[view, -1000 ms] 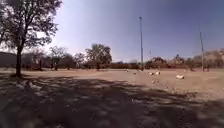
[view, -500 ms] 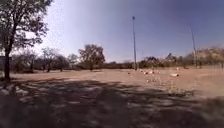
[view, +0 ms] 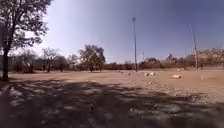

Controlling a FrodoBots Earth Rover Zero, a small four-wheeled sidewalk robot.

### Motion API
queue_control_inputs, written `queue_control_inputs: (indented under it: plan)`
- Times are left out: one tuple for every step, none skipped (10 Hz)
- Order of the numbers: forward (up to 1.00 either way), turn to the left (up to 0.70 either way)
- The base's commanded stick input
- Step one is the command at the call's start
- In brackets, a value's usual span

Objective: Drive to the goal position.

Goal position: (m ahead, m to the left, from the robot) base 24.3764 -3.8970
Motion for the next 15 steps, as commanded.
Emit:
queue_control_inputs:
  plan:
    - [0.5,0.0]
    - [0.5,0.0]
    - [0.5,0.0]
    - [0.5,0.0]
    - [0.5,0.0]
    - [0.5,0.0]
    - [0.5,0.0]
    - [0.5,-0.22]
    - [0.5,-0.46]
    - [0.5,-0.5]
    - [0.5,-0.5]
    - [0.5,-0.5]
    - [0.5,-0.5]
    - [0.5,-0.37]
    - [0.5,-0.13]
